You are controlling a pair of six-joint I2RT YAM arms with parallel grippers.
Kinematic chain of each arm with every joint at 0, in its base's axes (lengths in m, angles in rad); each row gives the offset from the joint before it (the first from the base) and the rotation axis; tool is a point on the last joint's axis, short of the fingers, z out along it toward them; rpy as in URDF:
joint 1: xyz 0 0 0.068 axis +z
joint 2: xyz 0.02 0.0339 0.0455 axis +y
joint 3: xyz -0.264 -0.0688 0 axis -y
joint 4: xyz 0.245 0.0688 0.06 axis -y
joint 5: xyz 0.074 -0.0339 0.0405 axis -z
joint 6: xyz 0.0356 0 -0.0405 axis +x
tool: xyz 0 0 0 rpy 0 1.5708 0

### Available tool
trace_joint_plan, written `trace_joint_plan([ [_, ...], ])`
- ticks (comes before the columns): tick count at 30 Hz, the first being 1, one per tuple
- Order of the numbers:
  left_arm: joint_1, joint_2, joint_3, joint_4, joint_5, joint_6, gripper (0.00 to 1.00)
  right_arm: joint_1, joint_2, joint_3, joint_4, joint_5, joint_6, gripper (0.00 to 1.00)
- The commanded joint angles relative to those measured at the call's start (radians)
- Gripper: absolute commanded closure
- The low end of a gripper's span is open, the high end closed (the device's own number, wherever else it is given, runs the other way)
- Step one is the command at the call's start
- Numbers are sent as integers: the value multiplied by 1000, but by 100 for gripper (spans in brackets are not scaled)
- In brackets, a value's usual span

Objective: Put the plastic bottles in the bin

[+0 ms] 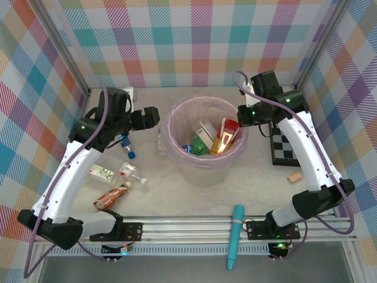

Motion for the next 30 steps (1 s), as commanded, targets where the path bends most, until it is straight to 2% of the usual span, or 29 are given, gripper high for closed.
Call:
trace_joint_plan([
  [1,60,-10,-111,96,80,-58,10,4,-33,18,31,-28,-9,98],
  [11,69,200,-325,365,86,-105,4,3,-36,9,32,-38,-4,98],
  [15,52,310,-307,371,46,-90,0,3,-35,9,29,-36,-2,98],
  [23,32,500,-298,434,56,-88,0,4,-30,11,27,-35,-4,98],
  [28,14,572,-281,443,25,-75,0,4,-22,19,23,-35,-7,98],
  [30,10,587,-280,442,10,-71,3,3,-19,18,24,-36,-7,98],
])
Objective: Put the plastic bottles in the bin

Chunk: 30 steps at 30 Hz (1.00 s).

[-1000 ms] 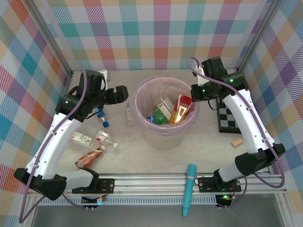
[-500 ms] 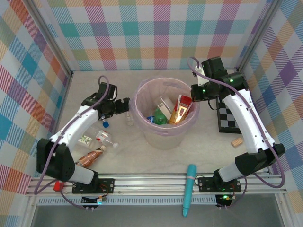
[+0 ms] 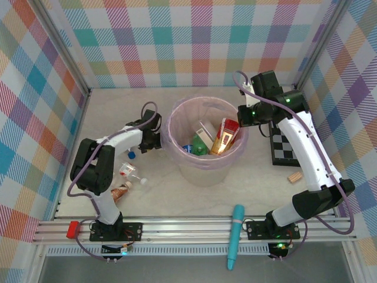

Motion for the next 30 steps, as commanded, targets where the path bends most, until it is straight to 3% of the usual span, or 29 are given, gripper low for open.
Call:
trace_joint_plan([
  [1,-15,20,34,19,-37,12,5,4,-16,18,26,-37,-4,98],
  [15,-18,-6,73,-10,-45,20,40,3,-16,25,26,-40,0,98],
  [23,1,-123,124,-135,-143,74,42,4,-23,35,25,-45,1,98],
  [30,83,-298,190,-297,-178,155,43,4,-26,36,26,-59,2,94],
])
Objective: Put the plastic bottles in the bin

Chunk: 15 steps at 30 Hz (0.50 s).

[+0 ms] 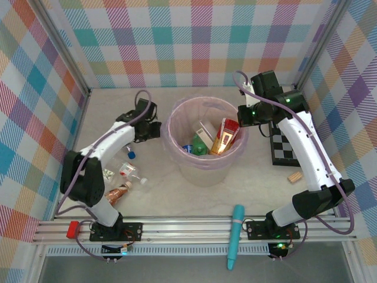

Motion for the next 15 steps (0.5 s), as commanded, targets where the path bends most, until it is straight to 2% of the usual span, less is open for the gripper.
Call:
trace_joint_plan([
  [1,46,-109,61,-135,-51,74,44,4,-26,36,29,-63,3,92],
  [3,54,-171,93,-192,-67,106,45,3,-29,36,33,-74,1,87],
  [5,55,-236,124,-232,-58,131,45,4,-31,38,41,-86,-3,77],
  [10,53,-395,184,-276,127,156,49,4,-39,48,52,-107,4,44],
  [12,49,-437,216,-279,226,136,52,4,-47,49,59,-105,11,39],
  [15,-14,-449,300,-324,223,122,54,2,-62,48,68,-105,28,36],
])
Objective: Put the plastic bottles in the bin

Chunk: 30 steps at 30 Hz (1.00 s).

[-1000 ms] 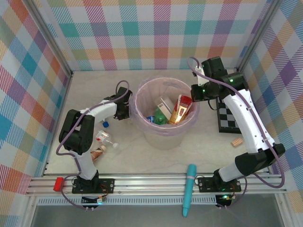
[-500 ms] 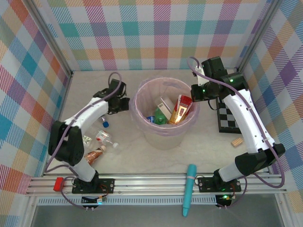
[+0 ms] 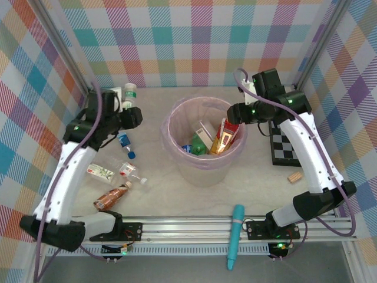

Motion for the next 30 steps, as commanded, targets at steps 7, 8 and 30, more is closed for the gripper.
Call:
trace_joint_plan([
  [7,-310,102,251,-111,-71,25,56,0,-88,-4,48,11,49,33],
  [8,-331,134,274,-112,-72,29,56,-2,-94,-9,48,12,50,33],
  [30,-560,552,404,-251,-143,47,50,-7,-101,-19,49,14,35,31],
])
